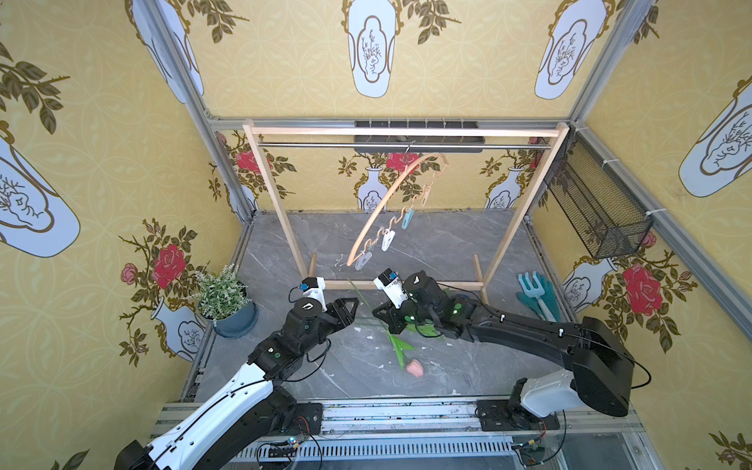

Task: Dry the flowers on a clothes hanger
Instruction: Pick up the flower at the center of the board.

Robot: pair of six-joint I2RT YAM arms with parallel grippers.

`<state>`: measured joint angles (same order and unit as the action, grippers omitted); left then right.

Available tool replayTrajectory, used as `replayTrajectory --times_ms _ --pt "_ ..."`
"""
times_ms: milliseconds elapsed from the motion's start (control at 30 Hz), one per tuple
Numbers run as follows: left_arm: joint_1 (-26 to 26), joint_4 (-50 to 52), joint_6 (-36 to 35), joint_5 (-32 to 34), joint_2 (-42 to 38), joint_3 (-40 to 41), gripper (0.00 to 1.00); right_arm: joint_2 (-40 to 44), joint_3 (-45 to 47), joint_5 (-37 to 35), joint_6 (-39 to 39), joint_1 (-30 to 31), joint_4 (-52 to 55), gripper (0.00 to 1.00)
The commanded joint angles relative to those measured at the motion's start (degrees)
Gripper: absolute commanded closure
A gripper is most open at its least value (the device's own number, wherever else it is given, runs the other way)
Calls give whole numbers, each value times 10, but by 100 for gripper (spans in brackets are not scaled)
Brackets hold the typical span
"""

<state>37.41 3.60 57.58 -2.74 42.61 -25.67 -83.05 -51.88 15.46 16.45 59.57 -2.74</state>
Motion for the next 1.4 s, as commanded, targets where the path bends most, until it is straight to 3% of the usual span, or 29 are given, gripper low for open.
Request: replayTrajectory --times_ms 0,233,433,800,867,900,1000,1033,1100,1200,1367 --pt "-1 -73 -19 -75 12 5 45 2 7 24 46 -5 -79 100" --pt "-1 -112 -23 -93 37 12 59 3 11 60 61 -18 -87 100" --pt "-1 -141 -23 -105 75 5 62 -2 7 71 61 -18 -86 100" --pt "-1 -150 -17 -92 94 -7 100 11 17 73 69 -18 -83 100" --pt "-1 -149 -15 -89 97 -10 100 19 22 71 75 -21 -83 100" --pt "-1 -148 -13 -88 98 -11 100 25 25 72 80 -23 -83 97" --pt "-7 -161 -13 -99 97 -13 100 50 43 94 98 -40 -85 67" --pt "-10 -167 -14 -106 96 -12 100 57 49 110 104 -48 -86 63" --pt "-14 -184 -16 -122 94 -12 100 75 66 149 120 -67 -86 43" --pt "-18 -209 -21 -149 95 -13 100 92 78 199 123 -83 -72 44" --pt "-19 -245 -25 -193 103 -15 100 94 75 210 113 -85 -43 53"
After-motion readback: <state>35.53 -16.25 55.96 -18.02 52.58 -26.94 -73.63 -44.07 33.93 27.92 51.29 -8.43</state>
